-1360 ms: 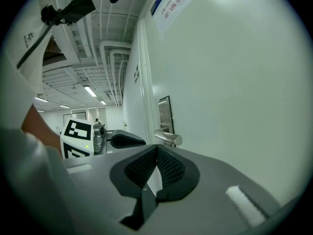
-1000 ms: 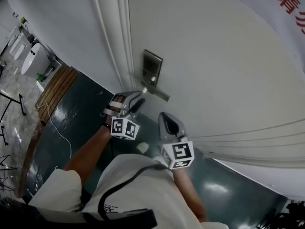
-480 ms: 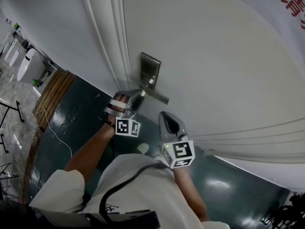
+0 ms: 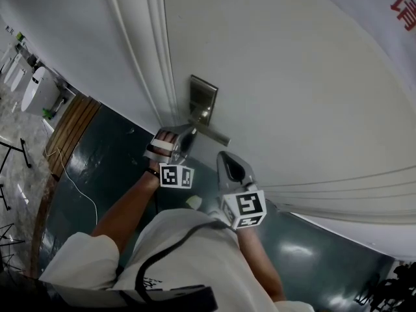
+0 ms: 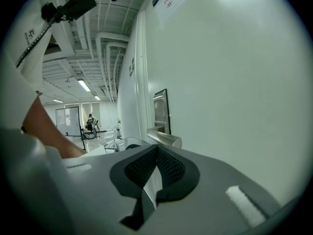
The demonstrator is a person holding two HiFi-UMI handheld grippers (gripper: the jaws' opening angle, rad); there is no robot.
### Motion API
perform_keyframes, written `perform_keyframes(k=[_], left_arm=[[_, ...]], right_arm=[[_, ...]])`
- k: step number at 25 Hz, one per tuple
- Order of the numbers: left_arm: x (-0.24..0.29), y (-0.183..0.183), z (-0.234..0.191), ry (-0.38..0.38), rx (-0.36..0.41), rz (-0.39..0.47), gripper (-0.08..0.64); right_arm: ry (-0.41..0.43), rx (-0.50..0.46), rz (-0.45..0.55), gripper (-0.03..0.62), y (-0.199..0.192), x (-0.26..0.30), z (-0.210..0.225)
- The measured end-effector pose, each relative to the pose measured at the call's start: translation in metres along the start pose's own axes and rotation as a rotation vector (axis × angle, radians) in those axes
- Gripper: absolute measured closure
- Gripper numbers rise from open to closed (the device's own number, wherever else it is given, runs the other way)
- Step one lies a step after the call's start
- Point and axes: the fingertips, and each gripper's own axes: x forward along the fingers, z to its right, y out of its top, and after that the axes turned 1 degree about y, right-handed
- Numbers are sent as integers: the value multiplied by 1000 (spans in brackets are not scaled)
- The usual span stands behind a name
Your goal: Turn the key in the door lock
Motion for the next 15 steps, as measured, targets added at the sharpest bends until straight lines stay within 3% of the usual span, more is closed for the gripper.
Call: perform_keyframes(k=[3,15], left_arm=[[-2,0,-3,11,-60,-7,512],[2,-7,-1,-4,-366,-72,520]], right_arm=[[-2,-6,1,584,2,-1,3],[2,-9,-7,584,-1,-9,6]])
